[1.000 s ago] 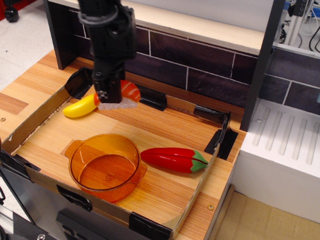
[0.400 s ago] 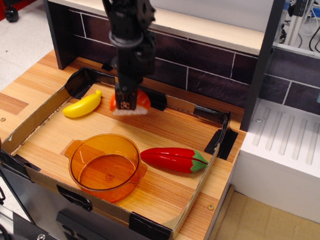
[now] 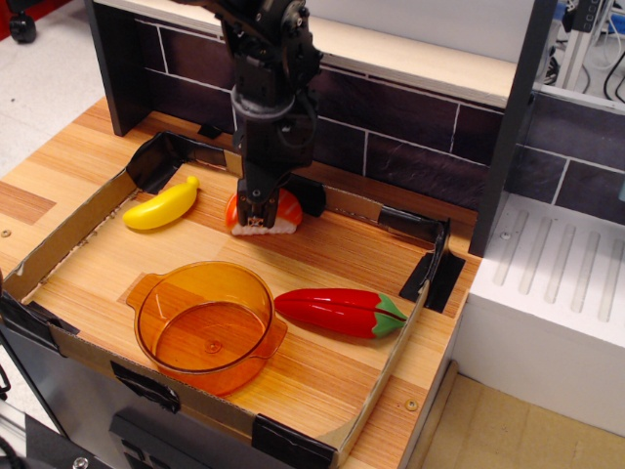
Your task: Take sushi out of pot
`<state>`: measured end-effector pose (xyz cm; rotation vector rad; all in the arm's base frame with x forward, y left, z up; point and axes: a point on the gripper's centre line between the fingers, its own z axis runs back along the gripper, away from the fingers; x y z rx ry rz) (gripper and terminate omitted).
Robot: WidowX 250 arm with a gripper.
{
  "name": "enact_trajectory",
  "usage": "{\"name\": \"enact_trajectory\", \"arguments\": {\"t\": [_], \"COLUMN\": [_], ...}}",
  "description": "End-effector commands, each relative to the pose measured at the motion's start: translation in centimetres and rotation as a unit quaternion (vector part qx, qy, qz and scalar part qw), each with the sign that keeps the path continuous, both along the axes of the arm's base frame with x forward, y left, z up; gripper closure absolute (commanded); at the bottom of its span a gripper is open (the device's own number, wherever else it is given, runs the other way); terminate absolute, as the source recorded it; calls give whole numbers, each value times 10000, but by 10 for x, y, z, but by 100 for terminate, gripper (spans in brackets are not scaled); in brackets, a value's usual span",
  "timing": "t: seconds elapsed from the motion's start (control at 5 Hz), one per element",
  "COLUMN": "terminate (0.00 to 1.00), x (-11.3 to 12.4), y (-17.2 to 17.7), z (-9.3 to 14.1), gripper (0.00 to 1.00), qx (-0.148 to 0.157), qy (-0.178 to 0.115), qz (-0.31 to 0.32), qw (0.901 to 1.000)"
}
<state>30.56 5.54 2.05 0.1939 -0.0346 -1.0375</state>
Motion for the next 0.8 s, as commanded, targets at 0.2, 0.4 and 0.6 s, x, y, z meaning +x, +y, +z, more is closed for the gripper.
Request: {"name": "enact_trajectory", "arguments": {"t": [0.2, 0.4, 0.6], "terminate": [0, 0, 0], "x": [-7, -13, -19], "y": [22, 26, 29], "z": [52, 79, 99], "gripper": [0, 0, 0], "qx": [-245, -460, -608], "qy": [-368, -550, -598], "qz": [154, 127, 196], "qw": [9989, 9973, 9962]}}
